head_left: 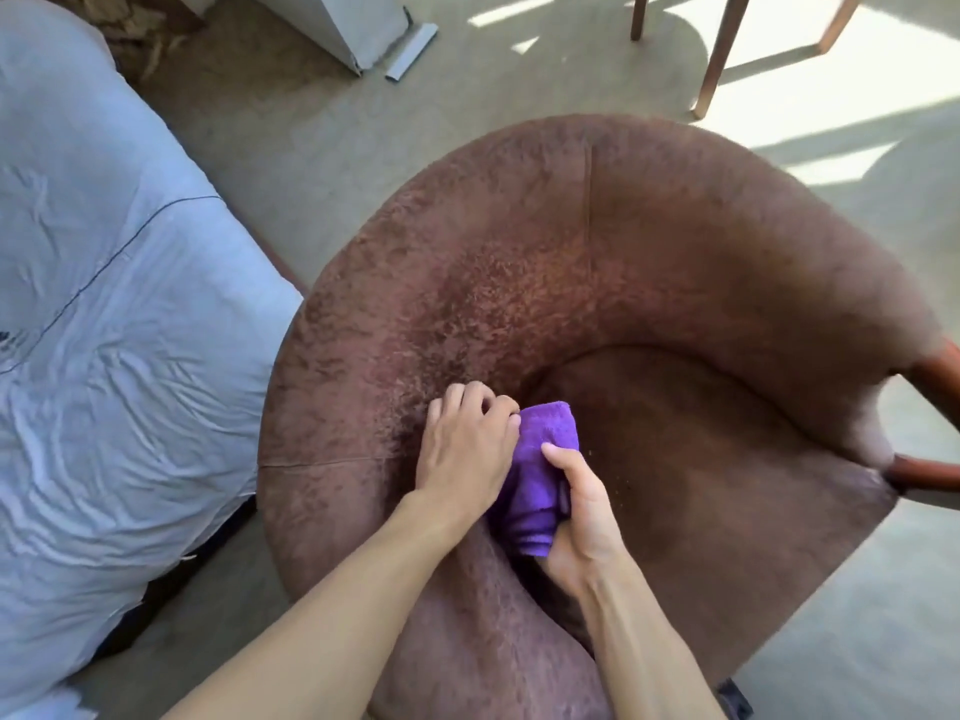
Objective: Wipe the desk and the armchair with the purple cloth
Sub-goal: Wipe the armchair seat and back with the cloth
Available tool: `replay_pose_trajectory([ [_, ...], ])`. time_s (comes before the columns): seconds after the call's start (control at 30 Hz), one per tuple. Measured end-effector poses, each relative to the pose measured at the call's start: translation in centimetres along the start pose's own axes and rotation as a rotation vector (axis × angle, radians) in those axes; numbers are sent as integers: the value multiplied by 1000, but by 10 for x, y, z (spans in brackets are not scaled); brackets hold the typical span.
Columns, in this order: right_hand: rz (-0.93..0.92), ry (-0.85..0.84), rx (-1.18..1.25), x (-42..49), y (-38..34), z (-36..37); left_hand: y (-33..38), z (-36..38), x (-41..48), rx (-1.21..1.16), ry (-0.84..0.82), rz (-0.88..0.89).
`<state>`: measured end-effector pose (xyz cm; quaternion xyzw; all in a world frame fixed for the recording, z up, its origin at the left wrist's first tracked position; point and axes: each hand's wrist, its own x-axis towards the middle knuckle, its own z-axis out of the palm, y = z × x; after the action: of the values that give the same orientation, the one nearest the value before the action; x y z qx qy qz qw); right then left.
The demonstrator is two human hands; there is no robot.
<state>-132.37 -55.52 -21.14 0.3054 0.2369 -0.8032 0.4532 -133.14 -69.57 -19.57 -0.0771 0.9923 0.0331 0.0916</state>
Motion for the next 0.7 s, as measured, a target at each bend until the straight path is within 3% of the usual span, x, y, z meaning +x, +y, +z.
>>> replay_pose_trajectory([
  [0.1,35,-58,130,10,11,1,-8,-3,20,141,51,114],
  [0.23,63,-74,172,21,25,3,-20,-14,38,312,-1,215],
  [0.33,-11,84,63,33,28,8,-39,-36,53,385,94,332],
  [0.43,-250,318,-6,45,26,5,-61,-62,70,475,206,381],
  [0.6,-371,506,-489,69,23,6,-71,-70,76,681,115,365],
  [0.7,-276,338,-1033,92,42,24,-69,-68,75,693,119,361],
])
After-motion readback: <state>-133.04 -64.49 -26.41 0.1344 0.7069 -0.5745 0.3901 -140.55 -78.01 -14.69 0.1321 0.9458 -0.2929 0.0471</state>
